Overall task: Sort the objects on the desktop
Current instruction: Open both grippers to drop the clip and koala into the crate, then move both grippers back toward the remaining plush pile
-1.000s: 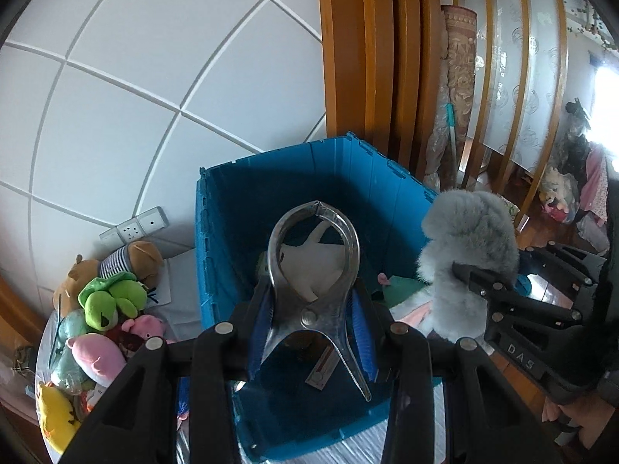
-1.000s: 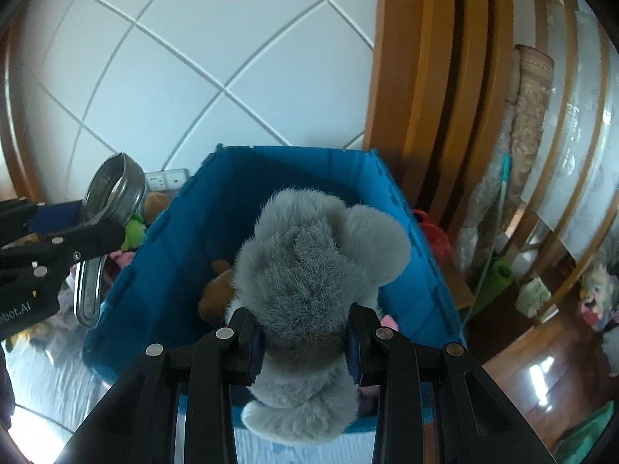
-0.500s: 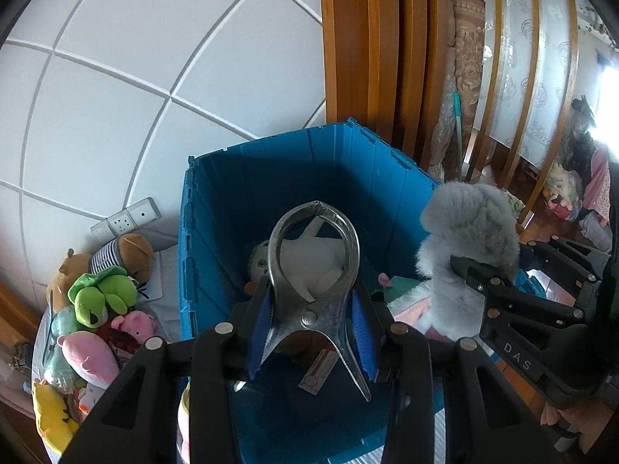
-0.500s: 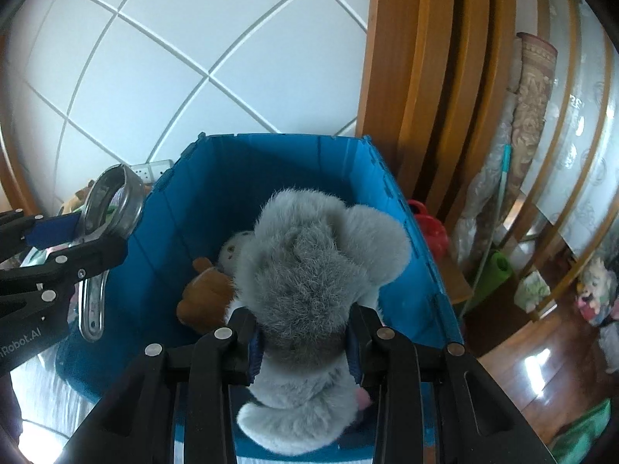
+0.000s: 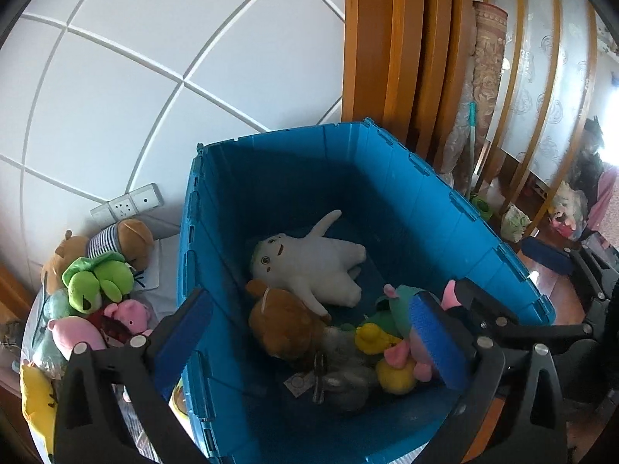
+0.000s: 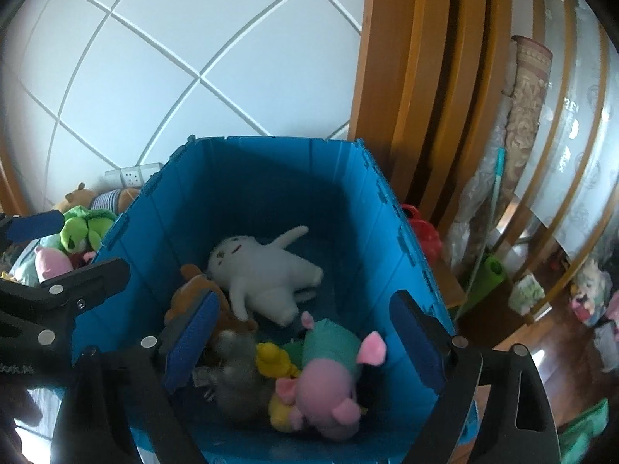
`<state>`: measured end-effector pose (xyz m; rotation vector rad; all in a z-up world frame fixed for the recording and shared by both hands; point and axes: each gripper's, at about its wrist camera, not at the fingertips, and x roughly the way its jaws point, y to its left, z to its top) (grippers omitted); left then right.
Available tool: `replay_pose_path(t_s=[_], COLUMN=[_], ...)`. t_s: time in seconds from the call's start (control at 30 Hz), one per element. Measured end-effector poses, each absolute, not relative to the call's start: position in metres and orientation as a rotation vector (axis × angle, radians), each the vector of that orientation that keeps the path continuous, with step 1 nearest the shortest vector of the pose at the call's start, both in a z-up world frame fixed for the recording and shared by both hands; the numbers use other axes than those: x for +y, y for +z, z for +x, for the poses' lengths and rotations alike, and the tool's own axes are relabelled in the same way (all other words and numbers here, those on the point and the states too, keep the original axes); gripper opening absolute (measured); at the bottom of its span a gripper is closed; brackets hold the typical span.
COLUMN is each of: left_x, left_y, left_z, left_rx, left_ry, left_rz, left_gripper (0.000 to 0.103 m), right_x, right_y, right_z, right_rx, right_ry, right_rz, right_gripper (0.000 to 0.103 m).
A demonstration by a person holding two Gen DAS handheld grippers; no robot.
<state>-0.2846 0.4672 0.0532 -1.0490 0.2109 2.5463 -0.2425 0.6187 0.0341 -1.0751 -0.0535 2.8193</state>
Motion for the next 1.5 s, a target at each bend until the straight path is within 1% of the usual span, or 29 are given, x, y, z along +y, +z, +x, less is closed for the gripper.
replay_pose_path(t_s=[0.27,0.33,0.5,0.67,0.93,1.03,1.27,1.37,1.5], left_x=[0.438,0.419,0.364,0.288,0.161,0.123,0.046,0.024,-0.004], left_y=[0.054,0.053,0.053,0.042,-0.002,-0.023,-0.069,-0.091,-0.118], left_z=[-0.269,-0.265,-0.247,-0.229,-0.2,-0.191,-0.195,-0.202,-0.21], left_rx=[0.18,0.13,0.079,0.015,-0.078,-0.081,-0.067,-0.042,-0.023], left_ry=[2.583,2.603,2.68,2.781,2.885,2.877,2.791,2.734,2.671], left_rz=[-1.042,-1.055,-1.06,-1.121,-1.301,-1.37,-1.489,-1.529,-1.571], left_gripper=[0.103,0.103,0.103,0.103,0.103,0.103,0.103,0.103,0.103], right_x=[0.61,0.603,0.578,0.516,0.401,0.357,0.28,0.26,0.247], right_y=[0.034,0.033,0.033,0.043,0.033,0.023,-0.011,-0.04,-0.075], right_z=[-0.233,-0.229,-0.218,-0.206,-0.201,-0.195,-0.179,-0.182,-0.19], right_rx=[-0.05,-0.072,-0.104,-0.162,-0.313,-0.382,-0.451,-0.439,-0.373], right_ry=[2.835,2.838,2.879,3.011,3.194,3.233,3.23,3.157,3.04], right_rz=[-1.068,-1.066,-1.073,-1.05,-1.104,-1.125,-1.233,-1.342,-1.448], right_gripper=[0.09,0.09,0.091,0.092,0.094,0.094,0.094,0.094,0.094])
